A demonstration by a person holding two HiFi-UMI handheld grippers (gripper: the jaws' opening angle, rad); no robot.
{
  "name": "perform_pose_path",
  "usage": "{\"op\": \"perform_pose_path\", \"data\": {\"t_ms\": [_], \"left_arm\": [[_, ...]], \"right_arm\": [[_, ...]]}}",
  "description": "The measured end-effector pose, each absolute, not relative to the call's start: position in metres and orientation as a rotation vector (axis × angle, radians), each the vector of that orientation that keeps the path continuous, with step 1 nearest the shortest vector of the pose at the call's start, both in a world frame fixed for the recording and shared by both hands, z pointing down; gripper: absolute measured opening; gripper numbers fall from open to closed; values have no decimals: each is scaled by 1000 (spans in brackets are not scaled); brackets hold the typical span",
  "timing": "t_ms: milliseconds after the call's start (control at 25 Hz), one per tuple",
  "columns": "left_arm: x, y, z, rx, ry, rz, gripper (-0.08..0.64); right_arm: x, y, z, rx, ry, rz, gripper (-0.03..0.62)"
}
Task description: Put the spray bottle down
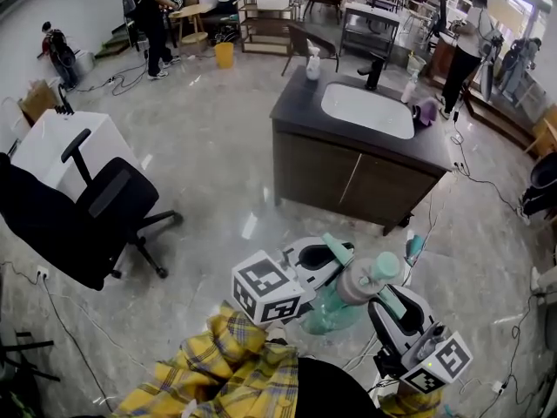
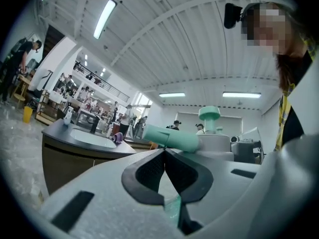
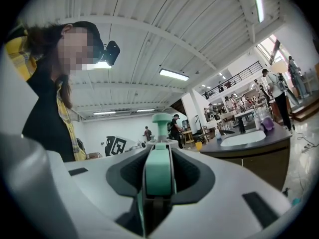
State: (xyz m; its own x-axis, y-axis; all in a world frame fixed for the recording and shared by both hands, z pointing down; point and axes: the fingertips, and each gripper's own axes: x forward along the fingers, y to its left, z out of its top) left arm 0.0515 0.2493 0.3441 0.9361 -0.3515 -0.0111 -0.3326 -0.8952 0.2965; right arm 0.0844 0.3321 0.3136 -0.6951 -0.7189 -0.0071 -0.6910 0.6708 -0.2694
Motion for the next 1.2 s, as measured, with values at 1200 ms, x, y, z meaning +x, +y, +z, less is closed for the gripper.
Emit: {"op": "perform_pose_path", "data": {"t_ms": [1200], "left_arm": [[3, 141, 353, 2812, -477, -85, 6]], "right_arm": [[35, 222, 322, -1222, 2768, -363, 115]]}}
